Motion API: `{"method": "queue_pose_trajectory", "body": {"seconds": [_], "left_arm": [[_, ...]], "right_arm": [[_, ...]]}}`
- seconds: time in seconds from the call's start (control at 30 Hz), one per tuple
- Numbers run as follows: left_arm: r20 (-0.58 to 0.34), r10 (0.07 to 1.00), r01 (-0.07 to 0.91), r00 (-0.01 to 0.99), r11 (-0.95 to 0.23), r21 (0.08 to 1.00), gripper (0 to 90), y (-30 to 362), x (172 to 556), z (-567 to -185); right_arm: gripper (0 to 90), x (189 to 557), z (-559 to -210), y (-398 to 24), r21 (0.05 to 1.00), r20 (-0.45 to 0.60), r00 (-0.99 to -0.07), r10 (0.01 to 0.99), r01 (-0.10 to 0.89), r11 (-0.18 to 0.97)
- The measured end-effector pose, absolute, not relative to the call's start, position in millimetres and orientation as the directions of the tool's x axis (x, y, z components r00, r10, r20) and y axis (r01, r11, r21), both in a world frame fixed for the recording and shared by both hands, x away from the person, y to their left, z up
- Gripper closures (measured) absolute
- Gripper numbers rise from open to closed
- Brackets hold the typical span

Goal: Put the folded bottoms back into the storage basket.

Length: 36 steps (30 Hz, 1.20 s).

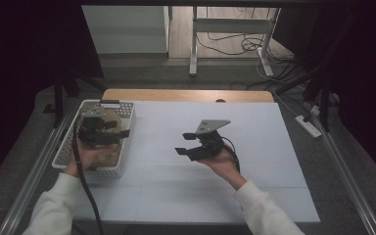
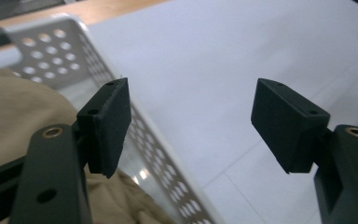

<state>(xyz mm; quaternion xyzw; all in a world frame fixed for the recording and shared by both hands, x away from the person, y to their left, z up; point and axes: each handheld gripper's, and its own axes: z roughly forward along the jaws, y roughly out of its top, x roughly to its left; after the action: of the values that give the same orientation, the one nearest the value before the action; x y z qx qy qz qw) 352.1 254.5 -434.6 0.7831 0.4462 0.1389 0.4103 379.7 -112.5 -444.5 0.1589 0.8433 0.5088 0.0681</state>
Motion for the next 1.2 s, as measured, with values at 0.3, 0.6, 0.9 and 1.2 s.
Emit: {"method": "queue_pose_trajectory", "body": {"seconds": [0.3, 0.6, 0.9, 1.2], "left_arm": [[-0.152, 0.809, 0.582, 0.568, -0.264, 0.769, 28.3, 237, 329, -443], [-0.157, 0.799, 0.581, 0.580, -0.271, 0.768, 27.9, 229, 295, -455], [-0.141, 0.773, 0.562, 0.618, -0.310, 0.767, 26.2, 215, 279, -458], [-0.139, 0.780, 0.556, 0.610, -0.296, 0.777, 26.0, 219, 278, -457]], "right_arm": [[35.7, 372, -444, -174, 0.873, 0.007, -0.911, 0.413, 0.208, 0.442], [35.4, 352, -464, -245, 0.860, 0.035, -0.865, 0.501, 0.282, 0.426], [34.6, 331, -474, -278, 0.848, 0.012, -0.842, 0.539, 0.294, 0.440], [33.9, 330, -475, -280, 0.850, 0.008, -0.847, 0.531, 0.285, 0.443]]}}
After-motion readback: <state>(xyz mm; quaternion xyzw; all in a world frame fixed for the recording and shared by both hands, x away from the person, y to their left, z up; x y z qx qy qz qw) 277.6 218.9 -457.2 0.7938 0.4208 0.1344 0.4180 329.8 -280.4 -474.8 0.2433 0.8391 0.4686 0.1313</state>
